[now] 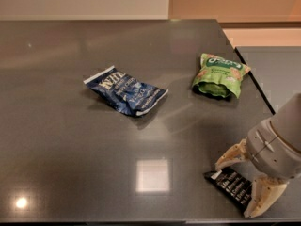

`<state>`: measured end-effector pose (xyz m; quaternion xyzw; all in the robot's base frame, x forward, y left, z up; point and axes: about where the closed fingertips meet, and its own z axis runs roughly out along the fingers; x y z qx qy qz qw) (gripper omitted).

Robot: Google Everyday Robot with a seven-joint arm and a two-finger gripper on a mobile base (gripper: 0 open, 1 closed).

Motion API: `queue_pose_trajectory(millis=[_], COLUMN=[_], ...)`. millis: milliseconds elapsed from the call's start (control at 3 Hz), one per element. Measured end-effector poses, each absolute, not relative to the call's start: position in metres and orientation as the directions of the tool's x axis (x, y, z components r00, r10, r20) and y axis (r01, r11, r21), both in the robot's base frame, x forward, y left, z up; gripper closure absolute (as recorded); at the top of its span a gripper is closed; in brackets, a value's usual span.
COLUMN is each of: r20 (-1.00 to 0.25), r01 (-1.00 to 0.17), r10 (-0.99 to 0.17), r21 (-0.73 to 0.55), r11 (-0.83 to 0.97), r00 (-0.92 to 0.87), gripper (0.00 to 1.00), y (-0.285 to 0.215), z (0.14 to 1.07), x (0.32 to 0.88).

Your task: Move rxbar chocolate near blue chip bag

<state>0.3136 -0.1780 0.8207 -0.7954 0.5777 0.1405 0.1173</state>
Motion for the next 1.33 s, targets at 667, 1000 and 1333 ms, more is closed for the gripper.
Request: queue_pose_trajectory(millis=[667, 1000, 1333], r20=[-0.349, -0.341, -0.346], r01=[-0.947, -0.943, -0.938], r10=[-0.883, -0.88, -0.872], r21=[-0.046, -0.091, -0.134], r11=[-0.318, -0.319, -0.319], r00=[0.313, 0.331, 0.346], gripper=[1.0, 1.0, 1.0], y=[-0.165, -0.145, -0.122], z=[0.84, 0.863, 0.881], x=[0.332, 0.358, 0.386])
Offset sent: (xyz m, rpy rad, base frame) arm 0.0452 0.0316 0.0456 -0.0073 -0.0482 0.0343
